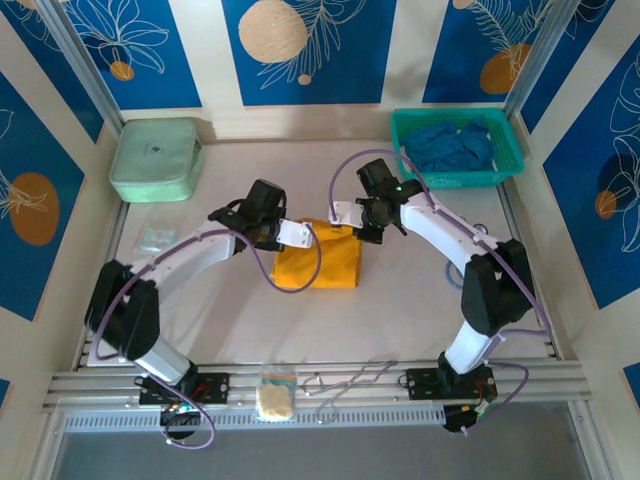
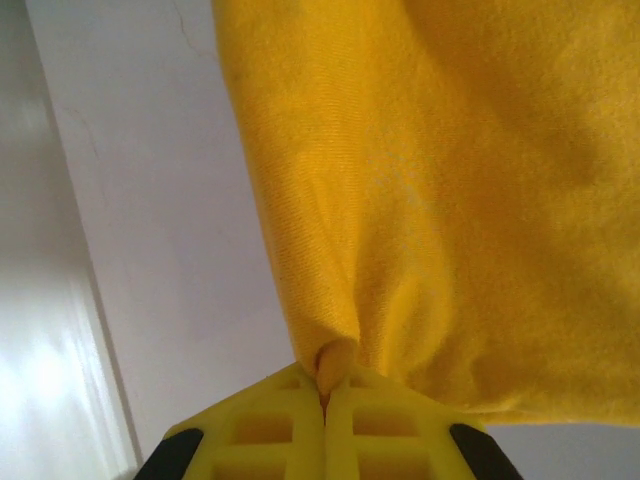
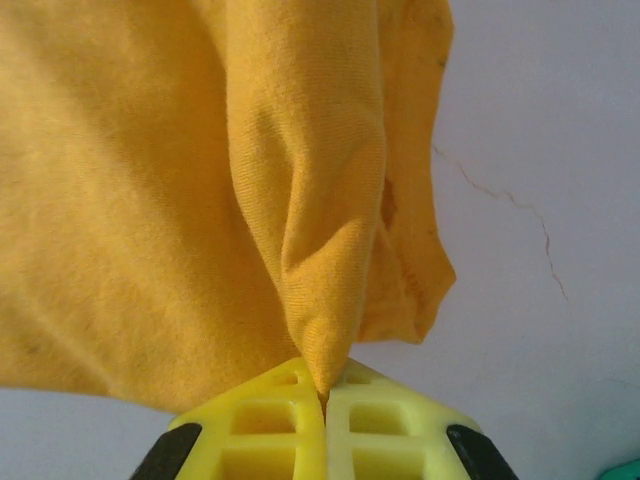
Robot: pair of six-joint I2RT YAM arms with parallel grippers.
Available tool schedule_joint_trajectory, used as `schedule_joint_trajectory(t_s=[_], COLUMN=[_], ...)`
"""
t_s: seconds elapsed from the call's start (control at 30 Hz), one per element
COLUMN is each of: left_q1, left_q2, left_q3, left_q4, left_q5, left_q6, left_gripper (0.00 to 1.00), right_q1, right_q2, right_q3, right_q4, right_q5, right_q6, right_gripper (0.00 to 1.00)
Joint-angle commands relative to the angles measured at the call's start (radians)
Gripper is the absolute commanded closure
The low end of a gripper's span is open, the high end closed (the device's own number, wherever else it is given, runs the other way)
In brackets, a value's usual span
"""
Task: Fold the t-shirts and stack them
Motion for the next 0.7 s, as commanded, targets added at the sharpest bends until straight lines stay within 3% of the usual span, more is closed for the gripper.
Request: schedule_joint_trajectory(t_s=[0.0,0.5,0.53,0.57,0.6,0.67], left_q1=[0.034,0.077,0.077,0.078,0.078,0.078], left_q2=[0.062,0.291,0.297,0.299,0.300,0.293], left_q3=[0.046,0.059,0.058,0.059,0.057,0.053], left_q4=[0.051,0.320,0.332,0.340,0.352,0.382], left_q5=[0.035,-0.051,-0.060,-0.065,-0.071,-0.082], left_q6=[0.020,0.031,0.028,0.026,0.021,0.007], left_gripper=[1.00,1.00,0.97,0.86,0.69,0.53], right_q1=[-0.024,-0.067,-0.069,-0.071,-0.072,-0.079], right_q2=[0.043,0.254,0.264,0.271,0.275,0.273], right_q3=[0.031,0.095,0.102,0.107,0.111,0.115], right_q4=[0.082,0.182,0.180,0.182,0.190,0.208], right_q5=[0.032,0.070,0.073,0.076,0.082,0.082], right_q6=[0.039,0.105,0.117,0.129,0.147,0.184], right_gripper=[1.00,0.98,0.90,0.83,0.75,0.63])
